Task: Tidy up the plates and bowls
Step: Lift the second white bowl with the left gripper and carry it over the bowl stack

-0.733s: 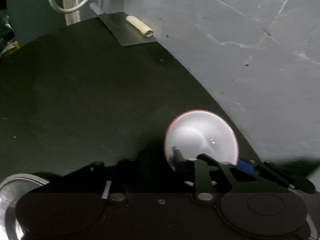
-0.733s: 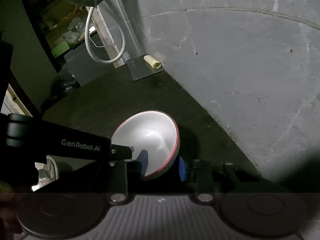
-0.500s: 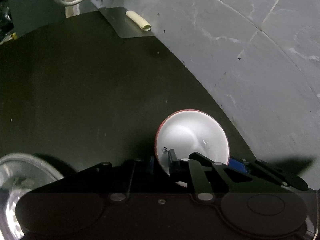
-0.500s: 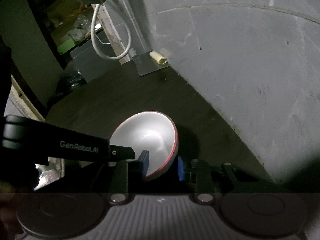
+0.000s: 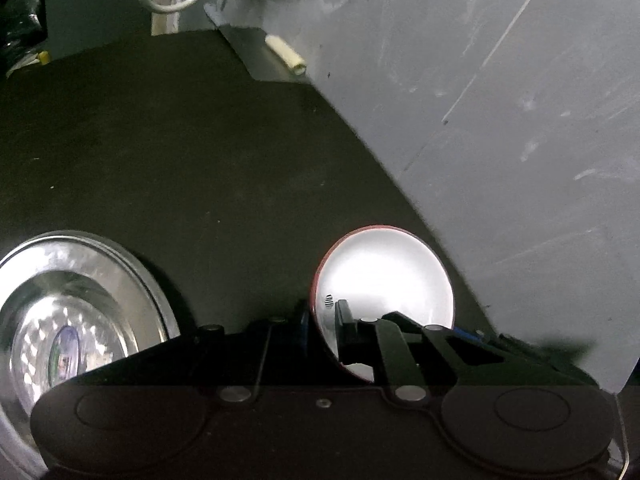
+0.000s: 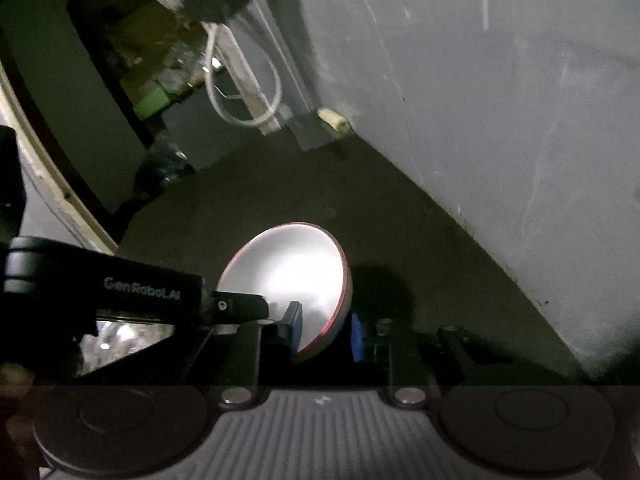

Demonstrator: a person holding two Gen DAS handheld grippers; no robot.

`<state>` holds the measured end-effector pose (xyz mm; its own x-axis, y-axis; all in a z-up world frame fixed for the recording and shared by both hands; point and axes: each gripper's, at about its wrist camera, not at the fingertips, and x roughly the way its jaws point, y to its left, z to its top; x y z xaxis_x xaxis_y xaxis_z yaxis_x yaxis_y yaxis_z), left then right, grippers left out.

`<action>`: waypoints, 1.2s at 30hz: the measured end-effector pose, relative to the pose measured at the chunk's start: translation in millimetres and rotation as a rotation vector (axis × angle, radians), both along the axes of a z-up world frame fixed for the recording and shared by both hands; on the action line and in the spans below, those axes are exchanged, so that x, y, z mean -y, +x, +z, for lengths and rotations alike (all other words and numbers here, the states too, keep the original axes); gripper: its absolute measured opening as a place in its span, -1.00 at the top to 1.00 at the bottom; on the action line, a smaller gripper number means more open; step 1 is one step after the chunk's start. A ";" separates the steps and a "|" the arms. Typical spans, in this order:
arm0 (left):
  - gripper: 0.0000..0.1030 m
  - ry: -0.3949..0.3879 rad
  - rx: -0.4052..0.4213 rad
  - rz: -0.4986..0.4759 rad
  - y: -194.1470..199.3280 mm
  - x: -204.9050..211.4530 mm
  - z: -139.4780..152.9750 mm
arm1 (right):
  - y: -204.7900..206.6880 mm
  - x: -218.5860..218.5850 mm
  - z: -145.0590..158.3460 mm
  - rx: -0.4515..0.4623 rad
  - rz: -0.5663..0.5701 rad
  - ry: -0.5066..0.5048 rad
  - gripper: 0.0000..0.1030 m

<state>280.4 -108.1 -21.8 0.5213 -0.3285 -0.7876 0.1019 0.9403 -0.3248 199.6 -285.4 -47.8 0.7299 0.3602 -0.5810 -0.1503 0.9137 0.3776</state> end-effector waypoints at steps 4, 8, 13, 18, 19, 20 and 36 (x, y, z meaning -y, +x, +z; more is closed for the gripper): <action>0.75 -0.037 0.061 -0.020 -18.0 -3.1 18.7 | -20.2 -0.3 15.8 0.030 -0.006 -0.006 0.47; 0.75 -0.046 0.110 -0.055 -36.0 -5.4 31.6 | -39.2 -5.2 32.4 0.062 -0.023 -0.014 0.47; 0.75 -0.086 0.152 -0.059 -62.0 -21.2 42.2 | -62.1 -18.2 46.7 0.086 -0.024 -0.032 0.46; 0.75 -0.147 0.174 -0.014 -91.2 -46.9 49.9 | -83.5 -40.5 66.5 0.106 0.023 -0.091 0.46; 0.75 -0.158 0.183 -0.005 -98.5 -50.6 51.6 | -87.7 -45.7 71.3 0.111 0.036 -0.112 0.46; 0.75 -0.170 0.194 0.004 -105.3 -55.7 53.4 | -91.4 -50.5 75.5 0.113 0.044 -0.128 0.46; 0.75 -0.184 0.235 0.090 -184.2 -127.7 57.6 | -145.1 -127.7 102.5 0.166 0.213 -0.210 0.47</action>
